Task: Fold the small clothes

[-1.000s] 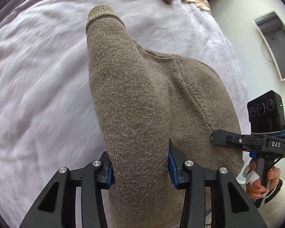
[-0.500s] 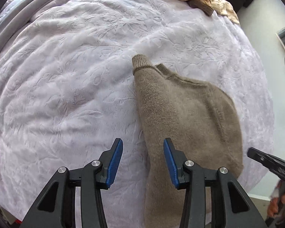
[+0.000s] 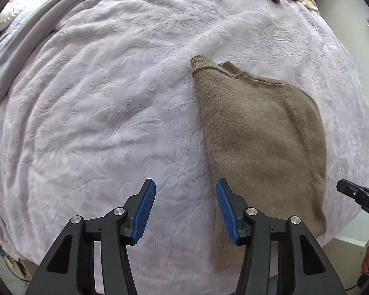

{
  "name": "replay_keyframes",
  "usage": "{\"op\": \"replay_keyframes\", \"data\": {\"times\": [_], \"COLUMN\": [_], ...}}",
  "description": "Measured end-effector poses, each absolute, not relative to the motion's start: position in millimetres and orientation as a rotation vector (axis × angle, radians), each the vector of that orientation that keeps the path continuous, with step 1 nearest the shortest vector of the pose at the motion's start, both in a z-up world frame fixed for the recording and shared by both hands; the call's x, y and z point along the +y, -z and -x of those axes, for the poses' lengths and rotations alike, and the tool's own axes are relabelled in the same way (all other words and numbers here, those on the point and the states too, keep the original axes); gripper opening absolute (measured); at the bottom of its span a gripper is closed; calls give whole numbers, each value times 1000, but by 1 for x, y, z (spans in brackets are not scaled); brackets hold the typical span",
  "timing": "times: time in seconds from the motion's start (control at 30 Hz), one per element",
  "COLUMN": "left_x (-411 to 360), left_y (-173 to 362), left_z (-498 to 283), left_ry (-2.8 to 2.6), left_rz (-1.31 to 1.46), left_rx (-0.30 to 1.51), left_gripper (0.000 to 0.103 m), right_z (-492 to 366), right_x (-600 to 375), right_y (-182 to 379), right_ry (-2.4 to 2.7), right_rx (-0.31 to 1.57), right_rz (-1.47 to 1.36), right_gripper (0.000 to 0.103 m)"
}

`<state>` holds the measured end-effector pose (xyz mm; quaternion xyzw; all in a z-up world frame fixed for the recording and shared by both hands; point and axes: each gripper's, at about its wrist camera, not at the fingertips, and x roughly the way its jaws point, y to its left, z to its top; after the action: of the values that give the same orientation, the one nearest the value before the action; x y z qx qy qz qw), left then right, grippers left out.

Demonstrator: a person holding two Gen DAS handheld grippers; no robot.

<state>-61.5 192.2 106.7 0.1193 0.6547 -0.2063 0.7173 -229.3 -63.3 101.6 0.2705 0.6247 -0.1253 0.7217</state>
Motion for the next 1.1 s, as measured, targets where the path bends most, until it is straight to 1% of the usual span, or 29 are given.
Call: {"op": "replay_keyframes", "data": {"times": [0.2,0.5,0.6,0.63,0.67,0.7,0.73,0.77,0.83,0.87,0.9,1.03,1.1], "left_x": [202,212,211,210,209,207,206,205,202,201,199,190,185], "left_y": [-135,-149,-153,-156,-159,-160,-161,-161,-161,-161,-162,-162,-163], "left_z": [81,115,124,126,130,132,134,136,139,140,142,149,153], "left_ry": [470,481,453,443,434,418,400,394,379,360,348,334,326], "left_rz": [-246,-275,-275,-277,-281,-282,-269,-245,-231,-235,-242,-291,-320], "left_rx": [1421,1425,1405,1379,1358,1358,1362,1367,1377,1379,1376,1374,1371], "left_gripper": [53,53,103,103,103,103,103,103,103,103,103,103,103], "right_z": [235,262,265,266,266,266,267,268,269,269,269,270,272], "right_x": [-40,-17,-15,-15,-16,-17,-18,-20,-23,-24,-25,-27,-27], "right_y": [-124,-137,-140,-142,-144,-145,-147,-150,-157,-159,-161,-169,-171], "right_ry": [317,340,325,314,303,302,311,322,340,346,348,374,397], "right_rx": [1370,1381,1381,1377,1376,1379,1384,1381,1368,1366,1369,1368,1366], "right_rz": [-595,-611,-611,-609,-603,-593,-576,-557,-519,-501,-491,-439,-409], "right_gripper": [7,7,7,11,23,31,49,62,71,78,81,82,92]}}
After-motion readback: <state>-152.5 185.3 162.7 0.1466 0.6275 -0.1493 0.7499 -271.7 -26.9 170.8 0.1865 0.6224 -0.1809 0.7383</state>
